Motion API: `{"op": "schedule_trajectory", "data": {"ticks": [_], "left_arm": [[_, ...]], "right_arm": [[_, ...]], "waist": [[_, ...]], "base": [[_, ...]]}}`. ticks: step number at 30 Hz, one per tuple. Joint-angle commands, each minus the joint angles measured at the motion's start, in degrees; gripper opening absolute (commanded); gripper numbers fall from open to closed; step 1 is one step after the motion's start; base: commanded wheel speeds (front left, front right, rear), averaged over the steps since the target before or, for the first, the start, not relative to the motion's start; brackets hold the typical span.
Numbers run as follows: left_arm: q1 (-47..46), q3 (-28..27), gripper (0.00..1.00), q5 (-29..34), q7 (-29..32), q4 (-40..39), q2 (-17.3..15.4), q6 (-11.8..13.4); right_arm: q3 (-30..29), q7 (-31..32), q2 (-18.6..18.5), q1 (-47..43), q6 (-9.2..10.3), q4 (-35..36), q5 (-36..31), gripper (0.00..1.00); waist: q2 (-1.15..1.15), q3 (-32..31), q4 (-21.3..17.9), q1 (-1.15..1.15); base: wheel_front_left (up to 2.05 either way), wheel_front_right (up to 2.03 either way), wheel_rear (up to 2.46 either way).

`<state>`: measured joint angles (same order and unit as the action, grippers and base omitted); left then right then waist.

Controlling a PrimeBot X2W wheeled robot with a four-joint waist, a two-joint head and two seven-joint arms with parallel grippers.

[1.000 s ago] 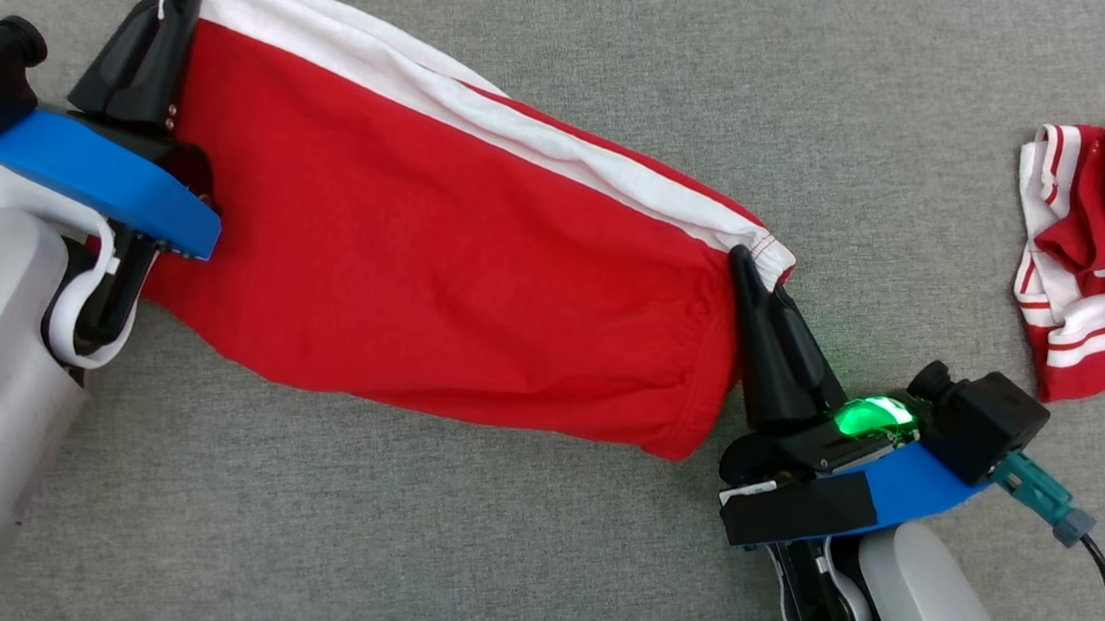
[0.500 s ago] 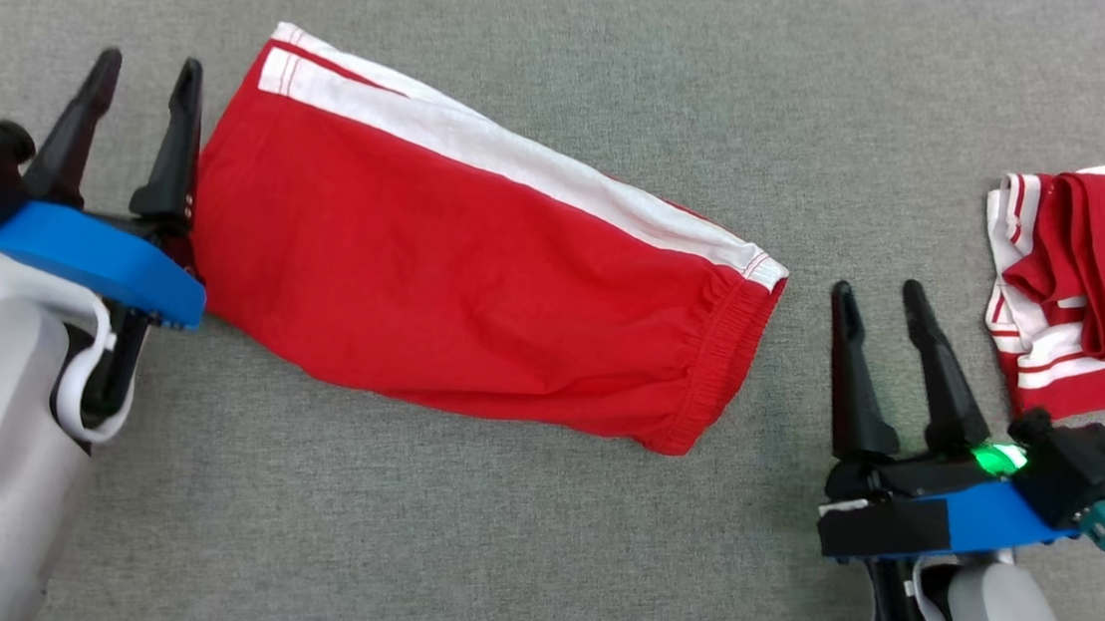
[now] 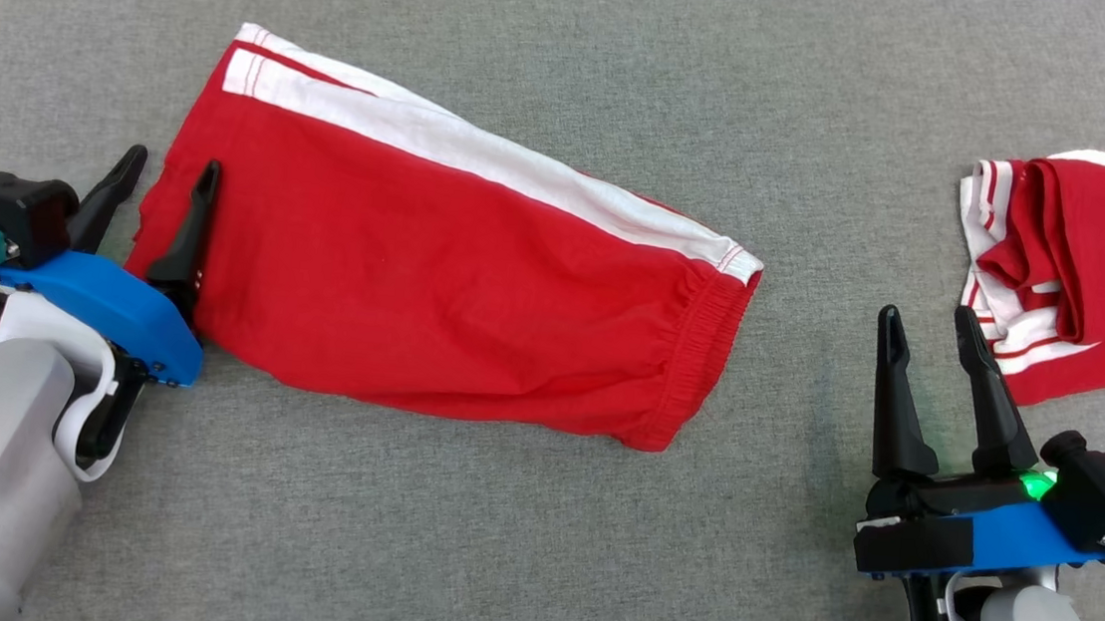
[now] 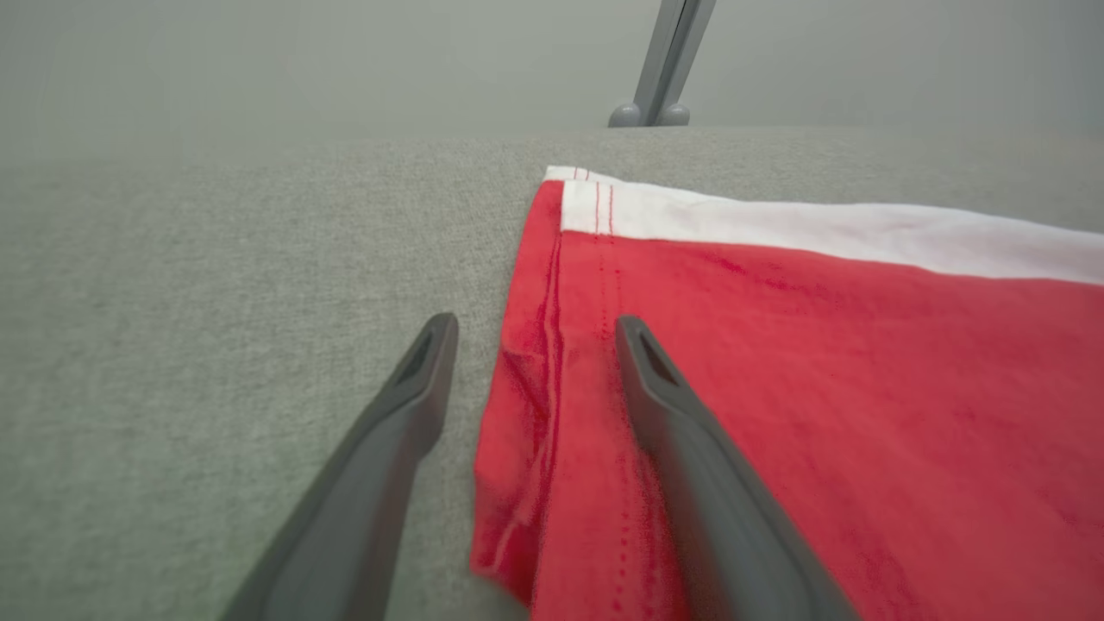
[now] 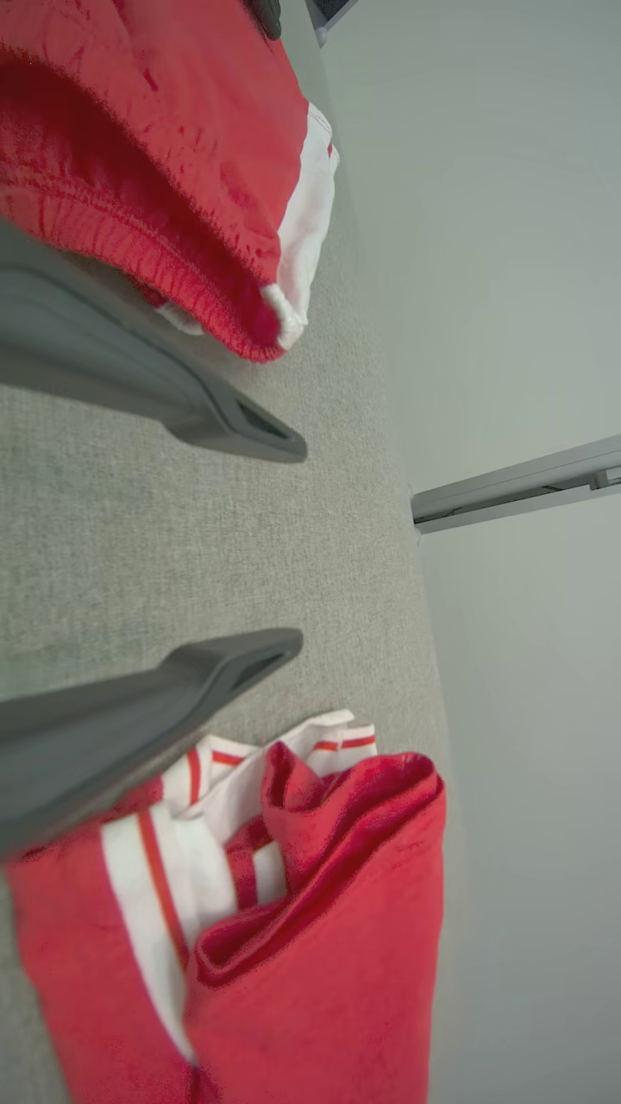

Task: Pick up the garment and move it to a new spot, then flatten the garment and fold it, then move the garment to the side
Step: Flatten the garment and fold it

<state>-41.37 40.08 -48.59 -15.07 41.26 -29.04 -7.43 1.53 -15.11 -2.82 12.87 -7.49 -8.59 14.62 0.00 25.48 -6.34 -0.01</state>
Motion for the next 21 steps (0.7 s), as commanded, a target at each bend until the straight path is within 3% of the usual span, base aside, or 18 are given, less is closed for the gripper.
{"op": "schedule_trajectory", "data": {"ticks": [1,7,8,9,10,21], "left_arm": [[-0.99,1.14,1.0,-0.78,-0.08,0.88,-0.25,-0.09],[-1.46,7.98,1.0,-5.27,3.58,3.73,0.11,-0.1],[-1.14,9.2,0.89,-5.8,4.29,4.02,0.18,-0.1],[-1.08,9.95,0.39,-6.42,4.39,4.18,0.2,-0.1],[-1.1,10.58,0.0,-7.15,4.24,4.3,0.27,-0.1],[1.65,11.47,0.0,-11.33,0.19,7.76,3.26,-0.09]], "right_arm": [[-0.23,-0.03,-0.15,-0.41,0.0,0.02,-0.06,1.0],[-1.14,-0.02,-0.16,-0.66,0.0,0.04,0.11,1.0],[-1.39,-0.03,-0.15,-0.74,0.0,-0.13,0.06,1.0],[-1.61,-0.03,-0.15,-0.79,0.0,-0.26,-0.16,1.0],[-1.81,-0.03,-0.14,-0.78,0.0,-0.46,-0.28,1.0],[-3.13,-0.03,-0.15,-2.18,0.0,-4.57,-2.1,1.0]], "waist": [[0.0,0.2,-0.21,0.01],[0.0,0.16,-0.57,0.01],[0.0,-0.11,-0.46,0.01],[0.0,-0.35,-0.31,0.01],[0.0,-0.66,-0.11,0.01],[0.0,-8.31,3.49,0.01]], "base": [[0.0,0.0,0.0],[0.0,0.0,0.0],[0.0,0.0,0.0],[0.0,0.0,0.0],[0.0,0.0,0.0],[0.0,0.0,0.0]]}}
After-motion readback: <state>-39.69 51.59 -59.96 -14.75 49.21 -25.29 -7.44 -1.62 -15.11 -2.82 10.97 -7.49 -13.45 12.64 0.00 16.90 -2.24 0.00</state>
